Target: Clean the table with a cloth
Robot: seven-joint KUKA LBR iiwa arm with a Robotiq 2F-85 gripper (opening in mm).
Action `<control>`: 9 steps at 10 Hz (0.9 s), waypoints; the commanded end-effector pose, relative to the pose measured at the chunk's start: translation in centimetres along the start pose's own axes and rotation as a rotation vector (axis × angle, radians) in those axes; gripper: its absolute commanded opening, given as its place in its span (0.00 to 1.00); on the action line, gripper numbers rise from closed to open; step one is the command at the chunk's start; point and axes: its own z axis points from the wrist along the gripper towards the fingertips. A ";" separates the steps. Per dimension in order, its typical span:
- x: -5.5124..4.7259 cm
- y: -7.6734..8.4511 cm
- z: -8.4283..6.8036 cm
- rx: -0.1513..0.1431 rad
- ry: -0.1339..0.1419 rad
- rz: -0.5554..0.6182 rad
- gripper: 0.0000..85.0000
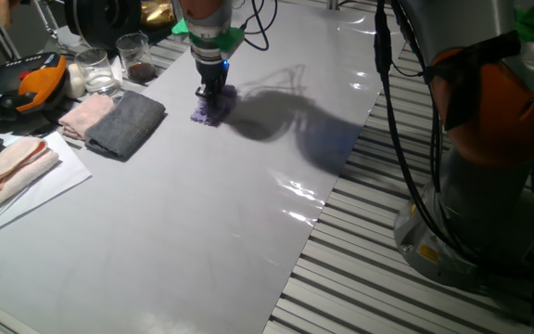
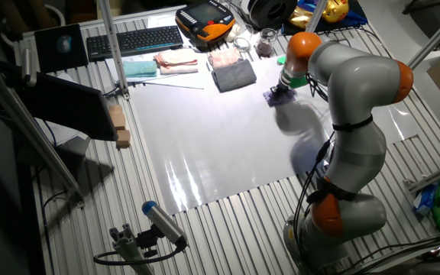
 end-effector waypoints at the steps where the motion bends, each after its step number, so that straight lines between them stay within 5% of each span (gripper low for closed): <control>1: 0.2 -0.4 0.0 0.004 0.001 -0.004 0.00; 6: 2.1 -2.5 0.3 0.007 0.034 -0.023 0.00; 9: 3.8 -1.8 0.1 -0.041 0.079 0.016 0.00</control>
